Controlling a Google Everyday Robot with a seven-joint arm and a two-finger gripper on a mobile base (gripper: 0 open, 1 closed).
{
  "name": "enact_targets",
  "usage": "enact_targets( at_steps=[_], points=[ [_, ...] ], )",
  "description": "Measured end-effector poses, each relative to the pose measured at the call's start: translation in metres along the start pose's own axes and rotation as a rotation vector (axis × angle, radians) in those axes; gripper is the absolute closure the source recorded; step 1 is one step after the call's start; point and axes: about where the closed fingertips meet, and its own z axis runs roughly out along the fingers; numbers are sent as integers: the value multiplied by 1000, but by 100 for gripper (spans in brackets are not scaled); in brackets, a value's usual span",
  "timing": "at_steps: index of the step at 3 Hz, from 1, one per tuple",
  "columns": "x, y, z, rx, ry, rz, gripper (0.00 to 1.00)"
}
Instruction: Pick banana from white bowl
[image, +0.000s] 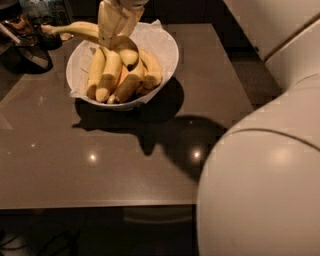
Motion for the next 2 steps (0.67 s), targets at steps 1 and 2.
enact_targets(
  at_steps=[1, 2],
  points=[
    [40, 33, 12, -35, 50, 11, 100],
    [39, 33, 15, -34, 46, 10, 100]
  ],
)
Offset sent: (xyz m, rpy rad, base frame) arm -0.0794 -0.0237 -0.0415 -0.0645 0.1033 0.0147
